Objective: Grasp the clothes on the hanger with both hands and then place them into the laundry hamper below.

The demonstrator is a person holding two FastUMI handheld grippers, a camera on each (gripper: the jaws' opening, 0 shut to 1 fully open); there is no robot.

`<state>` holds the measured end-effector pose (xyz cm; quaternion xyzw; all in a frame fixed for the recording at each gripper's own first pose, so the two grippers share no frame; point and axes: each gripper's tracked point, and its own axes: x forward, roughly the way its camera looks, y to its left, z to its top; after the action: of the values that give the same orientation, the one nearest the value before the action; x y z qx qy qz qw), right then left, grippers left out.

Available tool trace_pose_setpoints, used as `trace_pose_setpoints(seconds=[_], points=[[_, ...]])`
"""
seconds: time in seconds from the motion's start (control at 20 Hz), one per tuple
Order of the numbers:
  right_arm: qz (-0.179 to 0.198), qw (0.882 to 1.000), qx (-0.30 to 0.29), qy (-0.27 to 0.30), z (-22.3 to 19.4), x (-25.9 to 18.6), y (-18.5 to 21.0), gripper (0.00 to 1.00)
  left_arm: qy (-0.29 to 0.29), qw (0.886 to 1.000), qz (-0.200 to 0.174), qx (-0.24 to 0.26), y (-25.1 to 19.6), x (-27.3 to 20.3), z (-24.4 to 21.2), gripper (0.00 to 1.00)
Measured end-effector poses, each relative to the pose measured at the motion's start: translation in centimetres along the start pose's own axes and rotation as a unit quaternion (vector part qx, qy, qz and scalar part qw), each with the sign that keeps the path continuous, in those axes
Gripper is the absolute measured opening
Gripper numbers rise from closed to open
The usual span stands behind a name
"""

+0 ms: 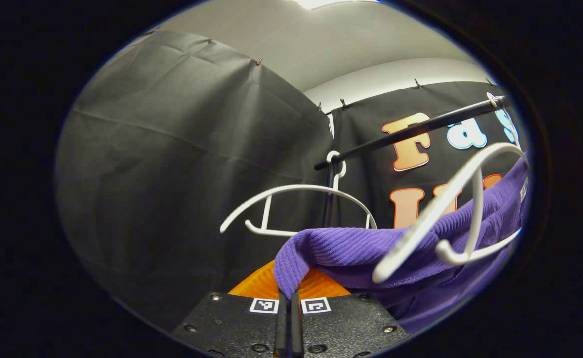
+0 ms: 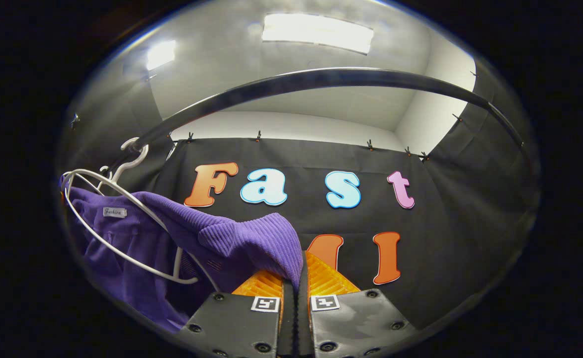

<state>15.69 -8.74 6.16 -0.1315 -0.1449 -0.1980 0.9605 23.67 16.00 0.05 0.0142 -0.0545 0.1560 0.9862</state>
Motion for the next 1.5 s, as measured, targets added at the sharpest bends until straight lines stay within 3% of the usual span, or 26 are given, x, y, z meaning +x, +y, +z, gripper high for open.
trace_pose_setpoints(seconds=[0.5,1.1,1.3,1.5], points=[[-0.021,0.999,-0.016,0.024,-2.9,2.2,-1.5,0.09,0.06,0.997,-0.046,0.004,0.0,-5.6,-7.2,0.02],[-0.014,0.998,-0.043,0.035,-4.5,-0.6,-4.9,0.1,0.068,0.993,-0.082,0.042,-0.7,-10.9,-6.8,0.04],[0.04,0.997,-0.043,0.055,-6.2,-3.2,-3.0,0.1,0.088,0.988,-0.111,0.065,-1.6,-13.4,-8.0,0.05],[0.096,0.992,-0.03,0.08,-8.0,-5.4,0.3,0.1,0.12,0.98,-0.149,0.05,-4.8,-15.1,-10.3,0.02]])
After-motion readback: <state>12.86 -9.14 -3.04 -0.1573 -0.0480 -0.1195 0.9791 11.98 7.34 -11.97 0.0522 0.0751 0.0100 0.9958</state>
